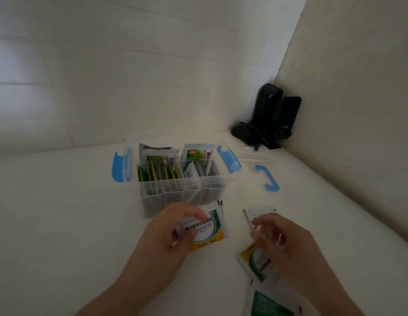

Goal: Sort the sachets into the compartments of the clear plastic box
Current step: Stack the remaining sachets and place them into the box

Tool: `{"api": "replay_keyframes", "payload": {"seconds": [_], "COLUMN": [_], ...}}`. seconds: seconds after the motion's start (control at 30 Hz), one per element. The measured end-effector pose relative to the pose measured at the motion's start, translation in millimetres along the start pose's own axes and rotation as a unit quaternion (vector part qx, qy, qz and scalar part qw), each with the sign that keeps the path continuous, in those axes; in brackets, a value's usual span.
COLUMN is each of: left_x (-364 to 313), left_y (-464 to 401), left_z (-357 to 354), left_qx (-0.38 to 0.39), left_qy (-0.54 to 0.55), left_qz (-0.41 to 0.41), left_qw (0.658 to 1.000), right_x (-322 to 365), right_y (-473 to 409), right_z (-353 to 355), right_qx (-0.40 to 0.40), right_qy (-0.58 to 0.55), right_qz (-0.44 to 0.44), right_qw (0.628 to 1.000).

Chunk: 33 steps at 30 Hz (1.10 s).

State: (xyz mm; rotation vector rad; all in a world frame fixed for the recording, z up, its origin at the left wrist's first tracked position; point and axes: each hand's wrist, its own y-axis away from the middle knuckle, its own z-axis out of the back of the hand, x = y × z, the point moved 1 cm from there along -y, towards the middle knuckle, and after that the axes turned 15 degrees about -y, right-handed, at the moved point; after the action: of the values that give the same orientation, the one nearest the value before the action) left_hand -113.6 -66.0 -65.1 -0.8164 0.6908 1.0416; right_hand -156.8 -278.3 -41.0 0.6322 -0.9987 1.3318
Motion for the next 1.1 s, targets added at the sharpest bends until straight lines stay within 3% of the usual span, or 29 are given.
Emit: {"api": "replay_keyframes", "payload": {"seconds": [0.27,0.33,0.53,0.67,0.8,0.93,1.1], "left_x": [7,7,9,10,10,-1,-6], "left_y": [-1,-2,-2,-1,-1,-2,1], "left_z": [-6,-5,-7,-7,-8,-8,-12], "left_qx": [0.001,0.002,0.008,0.014,0.019,0.033,0.057], "left_qy": [-0.027,-0.035,-0.033,-0.034,-0.054,-0.055,0.019], "left_qz": [-0.001,-0.004,-0.01,-0.013,-0.019,-0.06,-0.101], "left_qw": [1.0,0.999,0.999,0.999,0.998,0.996,0.993], "right_x": [-11,-9,-6,3,6,9,13], "right_y": [4,3,2,3,2,4,4], "right_z": [12,3,-10,-8,-3,-15,-30], "right_qx": [0.225,0.238,0.192,0.053,-0.031,-0.027,-0.027], "right_qy": [0.1,0.13,0.096,-0.067,-0.288,-0.34,-0.374], "right_qz": [-0.027,-0.032,-0.012,0.001,-0.059,-0.106,-0.13], "right_qw": [0.969,0.962,0.977,0.996,0.955,0.934,0.918]}}
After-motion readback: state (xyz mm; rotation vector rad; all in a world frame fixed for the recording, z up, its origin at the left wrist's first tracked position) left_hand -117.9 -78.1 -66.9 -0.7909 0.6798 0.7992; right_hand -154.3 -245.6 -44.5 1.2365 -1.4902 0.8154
